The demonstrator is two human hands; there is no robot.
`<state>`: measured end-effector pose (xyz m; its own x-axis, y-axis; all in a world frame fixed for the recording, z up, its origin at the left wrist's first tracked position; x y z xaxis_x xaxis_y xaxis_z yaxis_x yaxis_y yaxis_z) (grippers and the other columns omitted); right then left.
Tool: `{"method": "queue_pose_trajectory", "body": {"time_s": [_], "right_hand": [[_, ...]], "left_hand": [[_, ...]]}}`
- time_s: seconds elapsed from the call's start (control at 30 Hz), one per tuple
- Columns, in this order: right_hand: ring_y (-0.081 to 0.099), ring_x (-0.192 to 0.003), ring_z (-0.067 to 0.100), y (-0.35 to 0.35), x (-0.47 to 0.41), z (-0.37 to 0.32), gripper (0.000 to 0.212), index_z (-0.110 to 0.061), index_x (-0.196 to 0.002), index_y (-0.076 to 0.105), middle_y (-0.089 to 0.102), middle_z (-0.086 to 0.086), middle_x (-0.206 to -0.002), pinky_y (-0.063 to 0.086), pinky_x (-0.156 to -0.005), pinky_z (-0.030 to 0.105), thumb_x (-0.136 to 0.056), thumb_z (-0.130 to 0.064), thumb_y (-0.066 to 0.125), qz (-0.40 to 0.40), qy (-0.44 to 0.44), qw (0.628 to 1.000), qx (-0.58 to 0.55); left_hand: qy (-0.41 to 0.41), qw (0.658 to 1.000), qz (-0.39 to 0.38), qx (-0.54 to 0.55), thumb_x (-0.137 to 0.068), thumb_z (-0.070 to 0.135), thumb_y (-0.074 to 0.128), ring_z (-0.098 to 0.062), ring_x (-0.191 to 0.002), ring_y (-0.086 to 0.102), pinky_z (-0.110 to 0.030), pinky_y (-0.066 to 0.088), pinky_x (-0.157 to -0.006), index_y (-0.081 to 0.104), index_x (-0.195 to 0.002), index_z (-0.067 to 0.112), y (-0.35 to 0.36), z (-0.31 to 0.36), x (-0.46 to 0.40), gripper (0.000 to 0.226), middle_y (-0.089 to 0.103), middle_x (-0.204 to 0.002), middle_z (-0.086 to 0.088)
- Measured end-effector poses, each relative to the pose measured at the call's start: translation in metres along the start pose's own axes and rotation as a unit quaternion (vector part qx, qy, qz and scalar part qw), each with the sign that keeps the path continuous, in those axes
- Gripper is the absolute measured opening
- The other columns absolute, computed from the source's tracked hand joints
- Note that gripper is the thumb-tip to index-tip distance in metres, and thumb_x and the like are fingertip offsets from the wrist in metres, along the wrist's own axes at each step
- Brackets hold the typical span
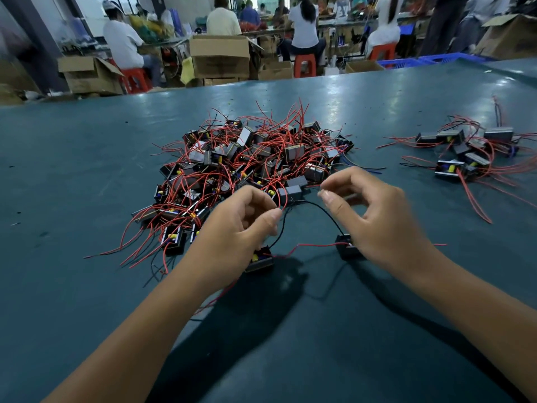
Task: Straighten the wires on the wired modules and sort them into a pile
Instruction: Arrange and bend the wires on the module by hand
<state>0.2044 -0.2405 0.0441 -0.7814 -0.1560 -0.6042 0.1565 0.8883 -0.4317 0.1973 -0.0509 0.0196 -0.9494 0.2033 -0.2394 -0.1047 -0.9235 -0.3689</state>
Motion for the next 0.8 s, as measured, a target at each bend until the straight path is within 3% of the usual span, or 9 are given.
{"method": "queue_pose_trajectory", "body": {"time_s": [0.07,0.13,0.23,0.4,0.53,0.7,0.8], "right_hand": [[0.062,-0.088,0.01,-0.002,-0.001,-0.017,0.007,-0.016,-0.092,0.065,0.067,-0.007,-0.09,0.048,-0.08,0.024,-0.094,-0.02,0.061,-0.015,-0.08,0.996,0.04],[0.057,-0.086,0.014,0.005,0.003,-0.031,0.014,-0.011,-0.089,0.065,0.063,-0.003,-0.089,0.043,-0.078,0.023,-0.095,-0.021,0.057,-0.07,-0.154,0.983,0.067],[0.053,-0.08,0.005,0.011,0.009,-0.035,0.017,-0.01,-0.092,0.067,0.061,-0.004,-0.086,0.04,-0.076,0.017,-0.095,-0.02,0.053,-0.117,-0.175,0.975,0.073],[0.056,-0.08,0.009,0.025,0.016,-0.039,0.014,-0.01,-0.096,0.068,0.061,-0.007,-0.087,0.039,-0.077,0.013,-0.092,-0.023,0.067,-0.171,-0.196,0.961,0.099],[0.051,-0.075,0.009,0.033,0.017,-0.042,0.009,-0.009,-0.091,0.067,0.059,-0.005,-0.081,0.041,-0.072,0.018,-0.093,-0.018,0.065,-0.168,-0.226,0.951,0.13],[0.049,-0.073,0.01,0.032,0.015,-0.036,0.016,-0.012,-0.09,0.063,0.054,-0.008,-0.08,0.043,-0.068,0.025,-0.095,-0.025,0.057,-0.166,-0.222,0.945,0.171],[0.053,-0.077,0.005,0.021,0.008,-0.031,0.014,-0.016,-0.092,0.061,0.057,-0.011,-0.083,0.041,-0.072,0.017,-0.094,-0.029,0.055,-0.17,-0.175,0.958,0.149]], "left_hand": [[0.015,0.999,-0.029,-0.004,-0.097,0.012,0.063,-0.003,-0.056,0.049,-0.014,0.039,-0.053,0.064,-0.088,0.02,-0.005,0.006,0.001,0.012,0.062,-0.069,0.006],[0.024,0.993,-0.109,-0.026,-0.092,0.019,0.067,-0.006,-0.062,0.049,-0.019,0.041,-0.056,0.066,-0.09,0.023,-0.001,0.009,0.004,0.005,0.059,-0.071,0.005],[0.028,0.979,-0.19,-0.066,-0.086,0.032,0.075,-0.011,-0.063,0.046,-0.027,0.039,-0.058,0.067,-0.099,0.027,0.012,0.008,0.013,0.016,0.054,-0.072,0.007],[0.084,0.975,-0.129,-0.16,-0.089,0.036,0.071,-0.012,-0.061,0.053,-0.028,0.043,-0.057,0.069,-0.089,0.024,0.016,0.016,0.011,0.012,0.062,-0.072,0.006],[0.083,0.977,-0.117,-0.159,-0.092,0.03,0.07,-0.017,-0.062,0.055,-0.031,0.045,-0.057,0.069,-0.087,0.02,0.015,0.018,0.011,0.011,0.064,-0.071,0.002],[0.1,0.97,-0.106,-0.195,-0.092,0.024,0.071,-0.001,-0.06,0.051,-0.015,0.039,-0.056,0.067,-0.083,0.019,0.011,0.022,0.009,0.011,0.061,-0.068,0.01],[0.106,0.966,-0.099,-0.216,-0.087,0.029,0.077,0.0,-0.061,0.047,-0.01,0.035,-0.057,0.062,-0.086,0.023,0.007,0.023,0.009,0.016,0.054,-0.069,0.012]]}}
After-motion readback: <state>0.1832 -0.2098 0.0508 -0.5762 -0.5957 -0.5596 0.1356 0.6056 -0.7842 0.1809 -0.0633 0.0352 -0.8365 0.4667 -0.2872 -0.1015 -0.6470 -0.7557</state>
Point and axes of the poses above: each hand's wrist, its own x-axis away from the middle knuckle, its own y-axis out of the palm, z = x × y, the point moved 9 cm from there along -x, towards the middle knuckle
